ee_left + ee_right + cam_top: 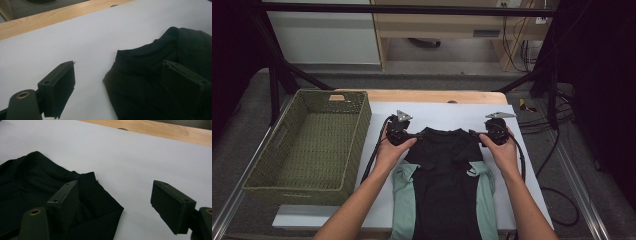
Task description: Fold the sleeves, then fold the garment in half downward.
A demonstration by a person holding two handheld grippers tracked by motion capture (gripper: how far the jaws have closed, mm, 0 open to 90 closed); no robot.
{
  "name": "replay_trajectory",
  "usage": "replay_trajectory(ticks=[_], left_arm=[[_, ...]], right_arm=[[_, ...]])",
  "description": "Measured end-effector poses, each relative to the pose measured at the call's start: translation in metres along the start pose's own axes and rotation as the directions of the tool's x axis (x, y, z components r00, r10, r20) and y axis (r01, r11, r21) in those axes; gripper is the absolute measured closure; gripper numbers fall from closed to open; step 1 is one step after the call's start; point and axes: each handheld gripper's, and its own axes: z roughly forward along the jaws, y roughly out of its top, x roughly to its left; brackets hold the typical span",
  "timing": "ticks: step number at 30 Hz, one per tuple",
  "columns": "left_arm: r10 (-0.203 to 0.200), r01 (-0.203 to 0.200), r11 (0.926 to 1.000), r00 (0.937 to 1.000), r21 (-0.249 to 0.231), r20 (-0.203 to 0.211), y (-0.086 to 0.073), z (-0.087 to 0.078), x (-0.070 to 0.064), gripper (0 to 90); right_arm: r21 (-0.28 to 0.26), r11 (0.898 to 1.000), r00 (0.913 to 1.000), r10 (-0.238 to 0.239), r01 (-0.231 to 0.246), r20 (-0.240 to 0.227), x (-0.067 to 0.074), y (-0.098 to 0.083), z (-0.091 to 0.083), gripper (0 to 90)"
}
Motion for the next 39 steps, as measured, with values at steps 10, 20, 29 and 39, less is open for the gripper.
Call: replay_trajectory(ticks=[10, 20, 29, 39], left_arm=[[0.008, -0.008, 0.9995, 1.0, 0.031, 0.0, -0.006, 0.011, 0.0, 14.7], [0.013, -0.013, 0.9991, 0.9999, 0.04, 0.003, -0.012, 0.015, 0.001, 20.3], [0.013, -0.012, 0.9997, 0.9999, 0.022, -0.011, -0.014, 0.014, 0.001, 28.6], [0.015, -0.014, 0.998, 0.9996, 0.061, -0.025, -0.028, 0.025, 0.006, 27.5]], right_arm=[[0.033, 0.999, 0.9998, 0.006, -0.005, -0.02, -0.002, -0.012, 0.01, 31.4], [0.03, 0.999, 0.9991, 0.018, -0.017, -0.037, -0.006, -0.017, 0.011, 41.3], [0.034, 0.999, 0.9984, 0.011, -0.01, -0.055, -0.003, -0.021, 0.014, 49.4], [0.067, 0.998, 0.9991, 0.003, 0.0, -0.042, -0.001, -0.033, 0.026, 45.0]])
